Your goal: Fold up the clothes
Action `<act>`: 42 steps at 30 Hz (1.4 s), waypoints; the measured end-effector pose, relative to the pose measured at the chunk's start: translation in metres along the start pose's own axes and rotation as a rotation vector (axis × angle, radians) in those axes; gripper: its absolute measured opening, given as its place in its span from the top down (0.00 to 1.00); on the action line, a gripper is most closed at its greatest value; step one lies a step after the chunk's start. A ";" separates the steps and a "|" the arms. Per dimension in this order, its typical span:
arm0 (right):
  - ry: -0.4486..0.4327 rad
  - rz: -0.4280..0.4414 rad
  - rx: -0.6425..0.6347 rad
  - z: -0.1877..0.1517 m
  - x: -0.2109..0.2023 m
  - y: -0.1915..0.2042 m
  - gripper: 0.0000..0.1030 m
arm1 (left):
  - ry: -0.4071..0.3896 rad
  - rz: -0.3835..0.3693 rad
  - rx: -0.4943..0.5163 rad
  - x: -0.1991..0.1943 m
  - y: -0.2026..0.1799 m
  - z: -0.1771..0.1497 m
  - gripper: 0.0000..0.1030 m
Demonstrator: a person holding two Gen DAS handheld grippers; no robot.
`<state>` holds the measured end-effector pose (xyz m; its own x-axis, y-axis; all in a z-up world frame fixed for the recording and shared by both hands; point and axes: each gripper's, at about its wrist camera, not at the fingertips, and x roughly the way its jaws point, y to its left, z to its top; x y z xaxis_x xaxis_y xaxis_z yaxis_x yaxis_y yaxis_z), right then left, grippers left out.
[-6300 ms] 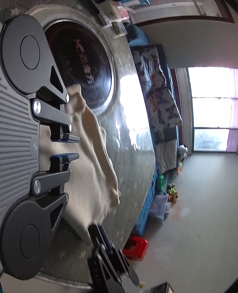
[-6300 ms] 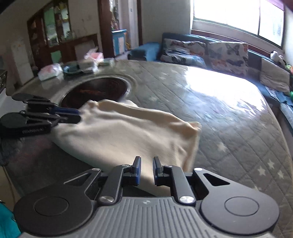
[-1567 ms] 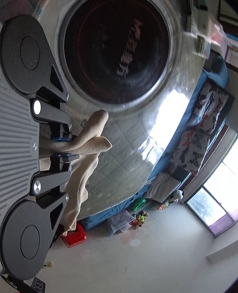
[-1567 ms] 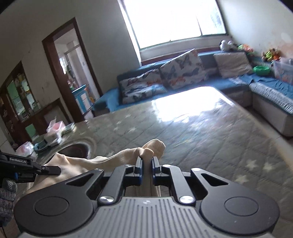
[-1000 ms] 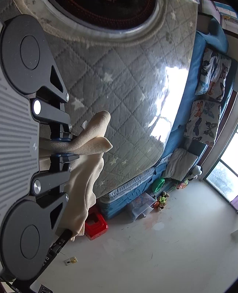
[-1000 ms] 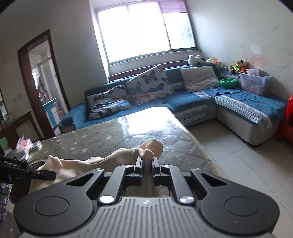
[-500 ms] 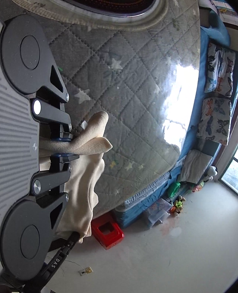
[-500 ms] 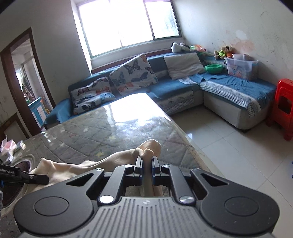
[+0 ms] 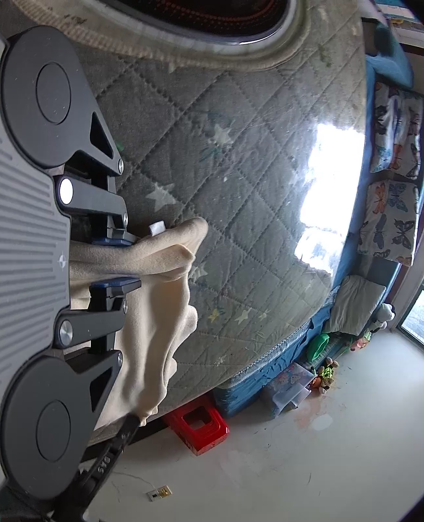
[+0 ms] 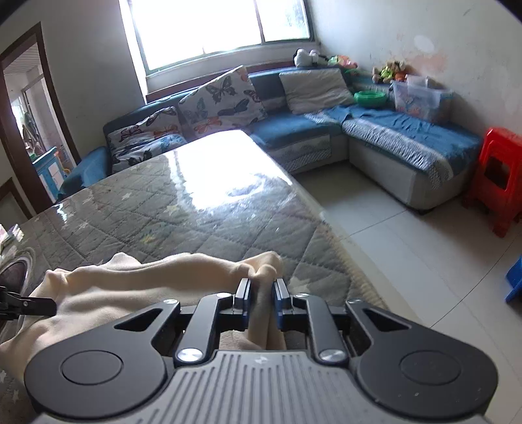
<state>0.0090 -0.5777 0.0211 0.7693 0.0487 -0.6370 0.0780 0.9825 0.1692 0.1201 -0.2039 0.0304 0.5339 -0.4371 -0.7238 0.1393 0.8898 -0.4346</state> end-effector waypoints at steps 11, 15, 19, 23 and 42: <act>-0.017 0.117 -0.154 0.005 -0.004 0.062 0.83 | -0.042 0.037 0.052 -0.013 -0.009 -0.002 0.61; -0.001 0.135 -0.191 0.007 0.018 0.091 0.82 | -0.044 0.035 0.058 -0.013 -0.009 -0.002 0.61; 0.018 0.127 -0.196 0.009 0.036 0.106 0.82 | -0.039 0.038 0.060 -0.010 -0.006 -0.002 0.61; 0.024 0.102 -0.221 0.008 0.048 0.117 0.80 | -0.031 0.043 0.057 -0.006 -0.003 -0.002 0.61; 0.034 0.190 -0.329 -0.024 -0.007 0.135 0.79 | -0.050 0.092 0.116 -0.012 -0.009 -0.011 0.58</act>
<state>-0.0014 -0.4412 0.0307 0.7287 0.2358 -0.6430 -0.2758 0.9604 0.0395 0.1033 -0.2084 0.0372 0.5896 -0.3486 -0.7286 0.1821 0.9362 -0.3006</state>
